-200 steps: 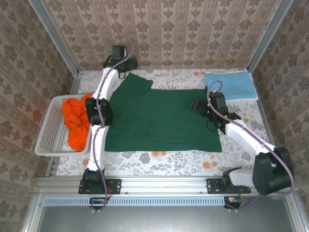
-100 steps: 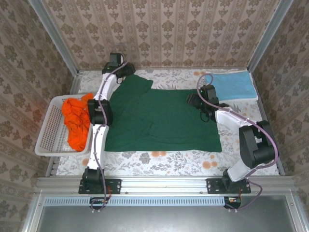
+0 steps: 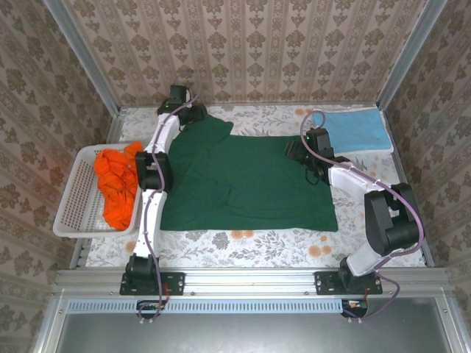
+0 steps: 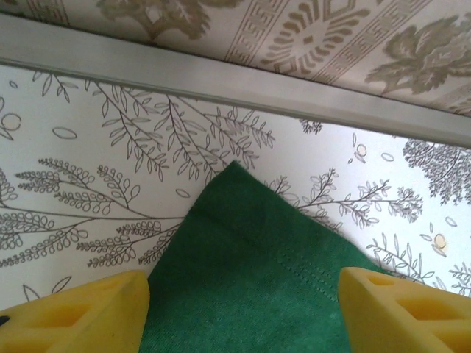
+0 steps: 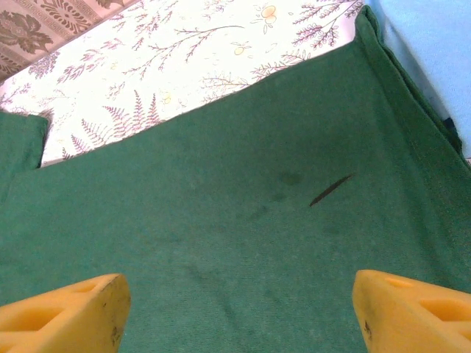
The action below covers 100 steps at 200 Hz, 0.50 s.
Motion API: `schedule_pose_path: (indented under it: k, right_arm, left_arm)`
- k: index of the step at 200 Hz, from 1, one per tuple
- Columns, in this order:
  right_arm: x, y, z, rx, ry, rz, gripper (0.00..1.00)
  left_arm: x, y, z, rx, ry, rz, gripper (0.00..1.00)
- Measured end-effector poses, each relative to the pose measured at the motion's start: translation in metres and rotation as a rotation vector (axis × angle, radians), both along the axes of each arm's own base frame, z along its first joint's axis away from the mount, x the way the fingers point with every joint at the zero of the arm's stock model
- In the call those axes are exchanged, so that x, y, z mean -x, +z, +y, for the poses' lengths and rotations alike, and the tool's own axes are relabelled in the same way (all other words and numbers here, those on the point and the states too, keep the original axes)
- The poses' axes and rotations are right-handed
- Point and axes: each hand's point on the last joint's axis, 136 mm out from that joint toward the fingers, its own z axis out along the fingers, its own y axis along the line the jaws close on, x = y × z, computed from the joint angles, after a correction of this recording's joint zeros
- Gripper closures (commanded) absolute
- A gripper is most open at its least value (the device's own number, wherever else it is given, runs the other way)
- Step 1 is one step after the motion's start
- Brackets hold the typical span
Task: Fold and stack the t-shirts
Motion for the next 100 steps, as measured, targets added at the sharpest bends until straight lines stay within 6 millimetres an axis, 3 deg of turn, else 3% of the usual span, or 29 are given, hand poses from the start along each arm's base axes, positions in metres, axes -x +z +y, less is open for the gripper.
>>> schedule_pose_path:
  k: [56,100]
  right_arm:
    - [0.0,0.016,-0.004,-0.008,-0.009,-0.037,0.19]
    - [0.001,0.016,-0.013,0.008,-0.019,-0.018,0.18]
  left_arm:
    - [0.007,-0.008,0.005,-0.05,-0.01,0.03,0.38]
    - [0.01,-0.012,0.01,-0.094,-0.014,0.041,0.64]
